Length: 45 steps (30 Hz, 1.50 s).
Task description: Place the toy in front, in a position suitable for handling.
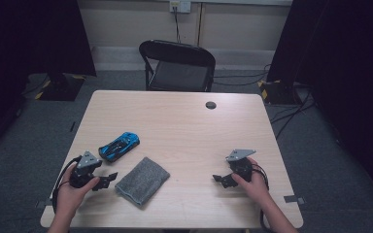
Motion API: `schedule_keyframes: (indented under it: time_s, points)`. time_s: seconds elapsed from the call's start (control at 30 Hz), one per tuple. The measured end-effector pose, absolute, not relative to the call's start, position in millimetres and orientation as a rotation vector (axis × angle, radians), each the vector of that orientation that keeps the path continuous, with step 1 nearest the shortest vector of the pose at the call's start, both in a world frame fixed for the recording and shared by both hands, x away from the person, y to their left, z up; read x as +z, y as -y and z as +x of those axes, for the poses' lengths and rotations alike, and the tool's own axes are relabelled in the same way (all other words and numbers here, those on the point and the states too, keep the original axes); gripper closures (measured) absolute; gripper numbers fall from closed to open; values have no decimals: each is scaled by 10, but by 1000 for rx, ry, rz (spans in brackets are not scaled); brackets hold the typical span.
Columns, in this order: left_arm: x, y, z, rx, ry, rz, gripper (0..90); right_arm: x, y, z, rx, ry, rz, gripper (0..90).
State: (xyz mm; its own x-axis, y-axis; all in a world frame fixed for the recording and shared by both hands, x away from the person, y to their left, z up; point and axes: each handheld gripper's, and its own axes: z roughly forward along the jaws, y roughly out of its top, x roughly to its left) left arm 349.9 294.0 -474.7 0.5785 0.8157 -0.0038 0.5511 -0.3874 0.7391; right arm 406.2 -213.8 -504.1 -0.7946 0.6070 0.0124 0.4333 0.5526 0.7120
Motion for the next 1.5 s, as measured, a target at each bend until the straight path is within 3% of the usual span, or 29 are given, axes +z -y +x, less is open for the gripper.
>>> schedule_keyframes:
  time_s: [0.33,0.47,0.63,0.93,1.5]
  points:
    - [-4556,-2793,3730,479,-1047,2102,158,-5041,2138,4062,1074,-2554,871,48]
    - [-4447,-2761,3974,516,-997,2171,193,-5041,2138,4062,1074,-2554,871,48]
    - [-4398,-2784,4269,514,-1014,2174,175,-5041,2138,4065,1074,-2555,870,47]
    - [-4659,-2793,4633,422,-1125,2193,163,-5041,2138,4066,1075,-2556,869,46]
    - [-4904,-2792,4755,358,-1159,2265,167,-5041,2138,4067,1075,-2558,868,46]
